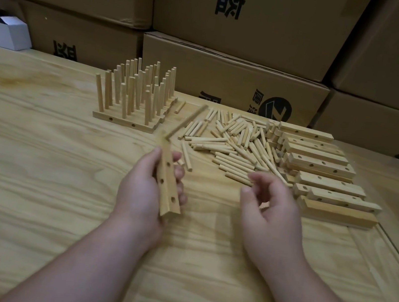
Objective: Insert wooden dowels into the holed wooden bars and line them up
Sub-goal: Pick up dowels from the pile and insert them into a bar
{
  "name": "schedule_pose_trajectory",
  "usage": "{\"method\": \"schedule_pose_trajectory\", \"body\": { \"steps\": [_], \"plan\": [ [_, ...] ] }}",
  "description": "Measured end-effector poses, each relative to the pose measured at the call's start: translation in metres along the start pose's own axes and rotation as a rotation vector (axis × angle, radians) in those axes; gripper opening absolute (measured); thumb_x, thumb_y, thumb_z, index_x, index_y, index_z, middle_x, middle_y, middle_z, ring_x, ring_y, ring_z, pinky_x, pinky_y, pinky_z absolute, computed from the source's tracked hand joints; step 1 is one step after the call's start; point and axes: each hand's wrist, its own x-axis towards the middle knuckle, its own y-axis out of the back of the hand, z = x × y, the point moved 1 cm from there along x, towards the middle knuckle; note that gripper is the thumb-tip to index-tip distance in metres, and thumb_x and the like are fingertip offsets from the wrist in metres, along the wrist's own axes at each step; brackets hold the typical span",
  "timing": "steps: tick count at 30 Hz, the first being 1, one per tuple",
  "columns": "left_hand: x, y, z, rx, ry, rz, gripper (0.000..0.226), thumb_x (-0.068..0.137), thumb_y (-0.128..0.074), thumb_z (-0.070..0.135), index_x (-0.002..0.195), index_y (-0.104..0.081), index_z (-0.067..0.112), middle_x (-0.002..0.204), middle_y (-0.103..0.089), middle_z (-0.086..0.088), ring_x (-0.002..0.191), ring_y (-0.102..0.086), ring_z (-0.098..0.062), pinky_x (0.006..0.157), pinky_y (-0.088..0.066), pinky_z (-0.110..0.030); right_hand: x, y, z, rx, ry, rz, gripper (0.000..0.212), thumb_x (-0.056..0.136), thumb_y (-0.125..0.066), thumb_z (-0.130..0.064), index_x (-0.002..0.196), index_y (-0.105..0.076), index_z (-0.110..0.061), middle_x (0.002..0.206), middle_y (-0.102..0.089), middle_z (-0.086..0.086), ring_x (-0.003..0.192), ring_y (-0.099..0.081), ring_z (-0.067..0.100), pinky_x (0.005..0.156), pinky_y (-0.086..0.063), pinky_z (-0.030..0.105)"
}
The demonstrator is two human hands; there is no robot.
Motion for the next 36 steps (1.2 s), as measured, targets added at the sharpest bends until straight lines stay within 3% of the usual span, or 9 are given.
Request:
{"method": "schedule_pose_trajectory", "body": {
  "steps": [4, 8, 12, 15, 19, 24, 26, 30, 36],
  "plan": [
    [0.004, 0.005, 0.009, -0.212, -0.028, 0.092, 0.031, 0.103, -0.041, 0.037, 0.093, -0.061, 0.015, 0.06, -0.05, 0.0, 0.044, -0.039, -0.013, 0.039, -0.035, -0.023, 0.014, -0.032, -0.002, -0.329, 0.044, -0.272, 0.015, 0.091, -0.061, -0.035, 0.106, -0.063, -0.034, 0.098, -0.051, -0.02, 0.08, -0.056, 0.0, 0.071, -0.043, 0.016],
    [0.006, 0.006, 0.011, -0.275, -0.034, 0.123, 0.03, 0.103, -0.041, 0.036, 0.093, -0.059, 0.015, 0.059, -0.048, 0.0, 0.041, -0.037, -0.013, 0.037, -0.033, -0.022, 0.051, -0.072, -0.015, -0.469, -0.022, -0.347, 0.034, 0.09, -0.058, -0.051, 0.108, -0.066, -0.025, 0.104, -0.058, -0.008, 0.083, -0.058, 0.009, 0.078, -0.05, 0.031],
    [0.007, 0.005, 0.01, -0.287, -0.029, 0.135, 0.032, 0.103, -0.041, 0.036, 0.091, -0.06, 0.014, 0.057, -0.048, -0.001, 0.039, -0.037, -0.013, 0.037, -0.032, -0.021, 0.089, -0.111, -0.027, -0.609, -0.136, -0.369, 0.045, 0.087, -0.054, -0.063, 0.094, -0.063, -0.02, 0.089, -0.063, -0.001, 0.08, -0.061, 0.022, 0.067, -0.051, 0.035],
    [0.009, 0.006, 0.01, -0.29, -0.021, 0.138, 0.032, 0.103, -0.041, 0.036, 0.09, -0.06, 0.014, 0.058, -0.049, -0.001, 0.039, -0.037, -0.013, 0.037, -0.033, -0.021, 0.104, -0.131, -0.029, -0.65, -0.255, -0.411, 0.046, 0.085, -0.058, -0.064, 0.077, -0.056, -0.018, 0.078, -0.061, 0.0, 0.067, -0.055, 0.021, 0.054, -0.041, 0.031],
    [0.01, 0.006, 0.009, -0.28, -0.015, 0.151, 0.033, 0.103, -0.043, 0.036, 0.089, -0.062, 0.014, 0.058, -0.05, -0.002, 0.04, -0.037, -0.013, 0.038, -0.033, -0.021, 0.113, -0.139, -0.031, -0.663, -0.391, -0.463, 0.033, 0.081, -0.069, -0.05, 0.078, -0.056, -0.02, 0.077, -0.06, 0.001, 0.065, -0.055, 0.021, 0.05, -0.037, 0.028],
    [0.01, 0.007, 0.007, -0.269, -0.01, 0.149, 0.032, 0.102, -0.044, 0.037, 0.091, -0.063, 0.014, 0.059, -0.051, -0.002, 0.041, -0.038, -0.013, 0.039, -0.033, -0.022, 0.11, -0.123, -0.041, -0.633, -0.428, -0.584, 0.014, 0.075, -0.066, -0.031, 0.075, -0.066, -0.016, 0.064, -0.07, 0.002, 0.06, -0.067, 0.022, 0.049, -0.046, 0.026],
    [0.01, 0.007, 0.007, -0.263, -0.012, 0.137, 0.031, 0.102, -0.044, 0.037, 0.092, -0.063, 0.014, 0.06, -0.051, -0.001, 0.041, -0.038, -0.013, 0.039, -0.033, -0.022, 0.101, -0.107, -0.045, -0.648, -0.424, -0.644, 0.02, 0.072, -0.067, -0.034, 0.067, -0.069, -0.015, 0.048, -0.066, -0.001, 0.052, -0.067, 0.019, 0.047, -0.045, 0.023],
    [0.01, 0.007, 0.006, -0.254, -0.012, 0.109, 0.03, 0.102, -0.043, 0.037, 0.094, -0.062, 0.015, 0.06, -0.05, -0.001, 0.043, -0.038, -0.014, 0.039, -0.034, -0.023, 0.075, -0.066, -0.041, -0.706, -0.402, -0.678, 0.034, 0.064, -0.068, -0.05, 0.065, -0.069, -0.016, 0.042, -0.061, -0.008, 0.046, -0.063, 0.013, 0.043, -0.041, 0.02],
    [0.008, 0.006, 0.003, -0.182, 0.003, 0.018, 0.031, 0.102, -0.043, 0.038, 0.093, -0.062, 0.016, 0.061, -0.051, -0.001, 0.046, -0.036, -0.015, 0.045, -0.035, -0.025, 0.031, -0.001, -0.019, -0.644, -0.446, -0.696, 0.028, 0.061, -0.064, -0.057, 0.072, -0.074, -0.033, 0.056, -0.069, -0.012, 0.05, -0.065, 0.005, 0.054, -0.055, 0.026]
  ]
}}
